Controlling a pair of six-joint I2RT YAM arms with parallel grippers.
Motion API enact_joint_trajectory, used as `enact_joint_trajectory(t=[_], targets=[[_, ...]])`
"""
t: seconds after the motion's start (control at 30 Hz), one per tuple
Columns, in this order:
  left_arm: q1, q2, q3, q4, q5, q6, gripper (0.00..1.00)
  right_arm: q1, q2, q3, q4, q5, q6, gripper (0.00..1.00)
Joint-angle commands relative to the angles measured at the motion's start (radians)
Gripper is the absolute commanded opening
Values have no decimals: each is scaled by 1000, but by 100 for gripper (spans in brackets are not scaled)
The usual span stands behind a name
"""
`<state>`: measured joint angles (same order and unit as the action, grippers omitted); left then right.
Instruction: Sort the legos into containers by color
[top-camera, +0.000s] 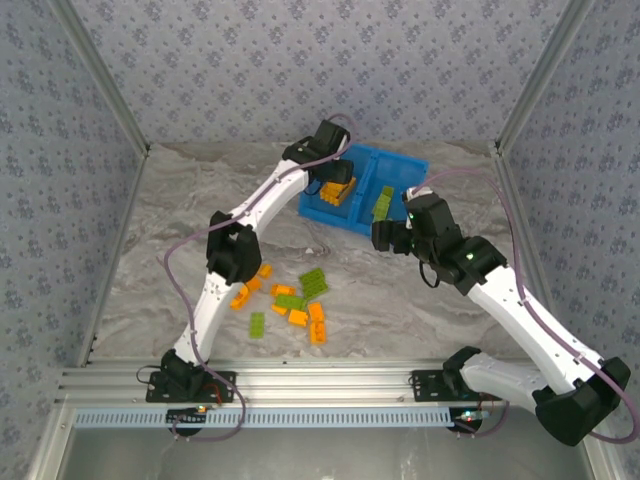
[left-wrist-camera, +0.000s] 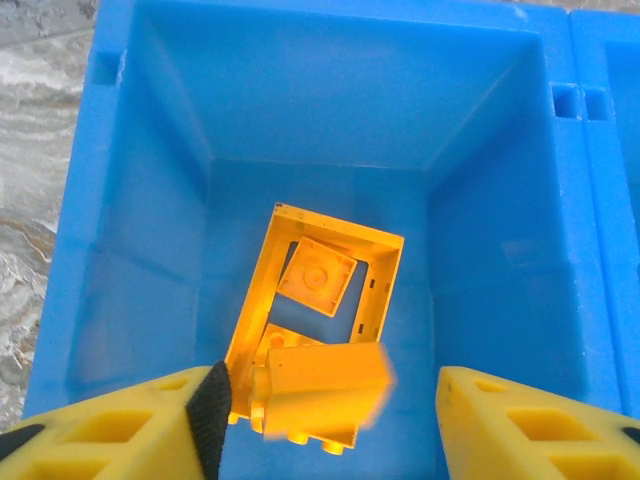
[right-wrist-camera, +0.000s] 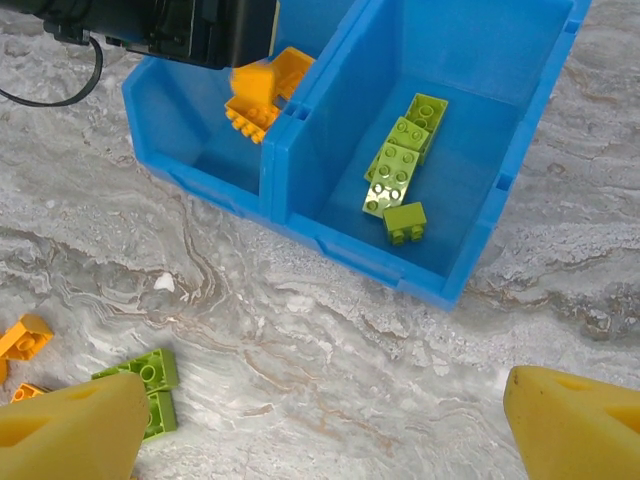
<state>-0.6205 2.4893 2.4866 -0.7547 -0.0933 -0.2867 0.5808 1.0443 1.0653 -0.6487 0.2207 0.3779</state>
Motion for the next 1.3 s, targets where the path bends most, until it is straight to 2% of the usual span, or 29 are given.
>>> enact_joint_trajectory(t=[0.0, 0.17, 0.23, 0.37, 0.5, 0.63, 0.8, 1.0, 1.27], targets=[[-7, -78, 34, -43, 21, -15, 60, 7, -8, -8, -19, -11, 18, 94], [-16, -205, -26, -55, 19, 4, 60, 29, 5, -17, -14, -67, 7, 94], [-16, -284, -99, -46, 12, 5, 60, 57, 8, -29, -5, -95, -14, 94], [-20, -532, -424, 88, 20, 13, 60, 141, 58, -61, 25, -209, -63, 94], [-21, -797, -793, 225, 7, 36, 61, 239, 184, -48, 37, -260, -90, 93], [-20, -995, -1039, 239, -15, 75, 64, 290, 343, -13, 77, -274, -88, 94], [-20, -1196, -1280, 221, -80, 37, 67, 324, 530, 58, 131, -310, -153, 100], [-21, -1316, -1441, 230, -118, -26, 71, 333, 716, 179, 140, -215, -176, 100], [-21, -1373, -1519, 239, -132, -64, 77, 329, 859, 247, 176, -180, -178, 100]])
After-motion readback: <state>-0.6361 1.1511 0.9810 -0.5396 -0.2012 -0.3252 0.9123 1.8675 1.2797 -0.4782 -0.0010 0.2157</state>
